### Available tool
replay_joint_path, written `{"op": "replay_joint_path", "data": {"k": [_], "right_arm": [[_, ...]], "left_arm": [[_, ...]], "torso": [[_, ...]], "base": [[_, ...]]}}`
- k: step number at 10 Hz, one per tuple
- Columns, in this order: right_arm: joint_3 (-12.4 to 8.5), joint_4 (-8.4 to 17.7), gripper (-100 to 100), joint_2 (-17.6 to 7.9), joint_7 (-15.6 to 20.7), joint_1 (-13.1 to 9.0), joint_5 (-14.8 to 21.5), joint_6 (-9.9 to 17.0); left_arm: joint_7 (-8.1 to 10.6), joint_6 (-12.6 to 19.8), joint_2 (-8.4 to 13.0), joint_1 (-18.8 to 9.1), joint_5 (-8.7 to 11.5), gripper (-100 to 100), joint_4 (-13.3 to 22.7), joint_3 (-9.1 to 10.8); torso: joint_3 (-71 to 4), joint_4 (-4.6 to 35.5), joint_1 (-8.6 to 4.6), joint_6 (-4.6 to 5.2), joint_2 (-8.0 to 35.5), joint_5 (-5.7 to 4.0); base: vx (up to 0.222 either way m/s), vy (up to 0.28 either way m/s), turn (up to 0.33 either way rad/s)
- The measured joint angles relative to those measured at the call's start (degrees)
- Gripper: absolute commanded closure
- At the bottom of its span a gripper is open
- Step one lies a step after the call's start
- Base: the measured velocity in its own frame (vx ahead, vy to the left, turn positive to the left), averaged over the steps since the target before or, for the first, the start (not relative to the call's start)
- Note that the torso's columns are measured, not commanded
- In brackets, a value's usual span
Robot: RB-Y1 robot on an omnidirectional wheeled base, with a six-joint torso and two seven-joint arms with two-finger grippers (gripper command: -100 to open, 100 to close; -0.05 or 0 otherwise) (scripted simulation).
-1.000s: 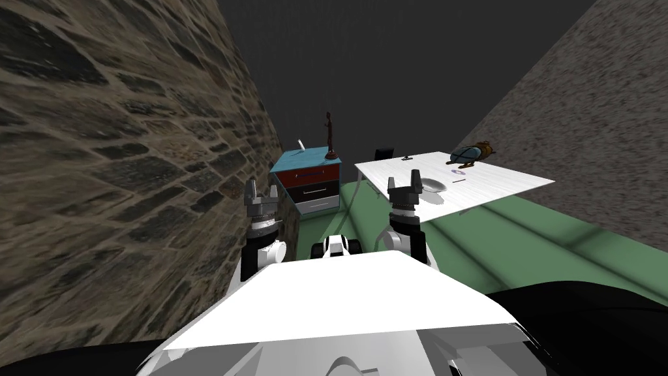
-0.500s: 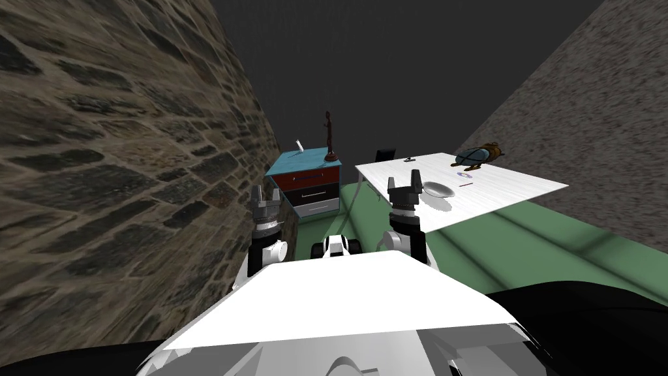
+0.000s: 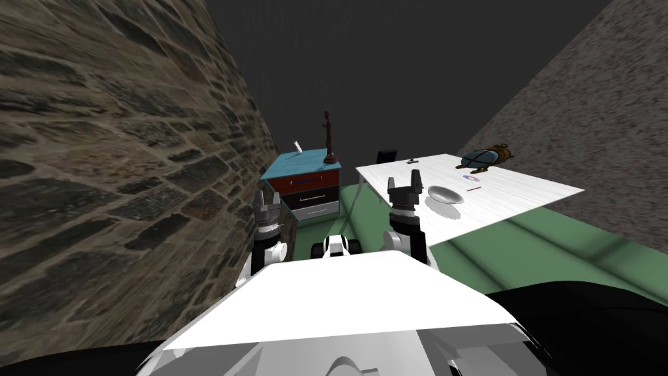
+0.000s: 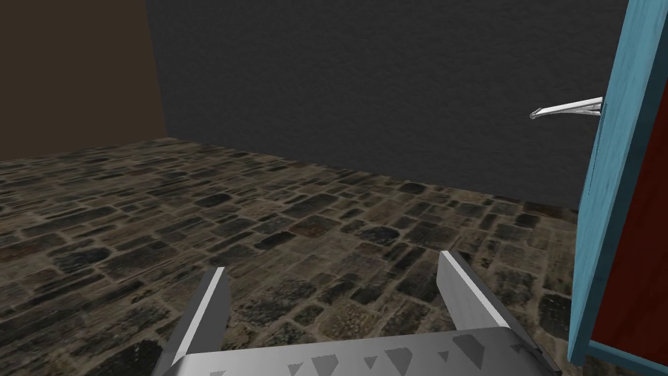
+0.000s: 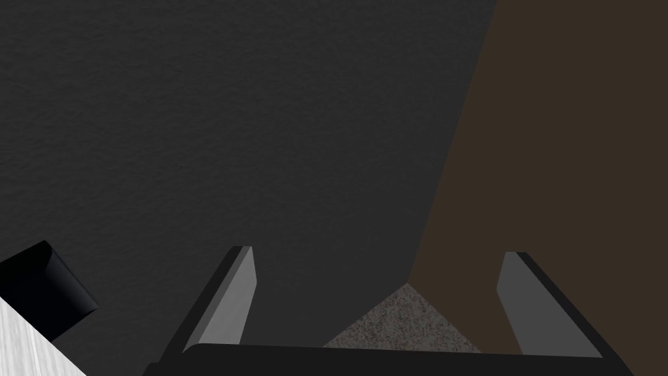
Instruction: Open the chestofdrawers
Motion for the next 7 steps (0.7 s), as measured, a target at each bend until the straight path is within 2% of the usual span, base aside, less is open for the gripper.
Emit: {"op": "replay_joint_path", "data": {"k": [7], "right_arm": [[0.0, 0.0, 0, 0.0, 0.0, 0.0, 0.0, 0.0]], "left_arm": [[0.92, -10.5, 0.4, -1.6, -1.0, -100, 12.1, 0.91]], "torso": [[0.0, 0.0, -0.01, 0.0, 0.0, 0.0]], "base": [[0.121, -0.023, 0.003]]}}
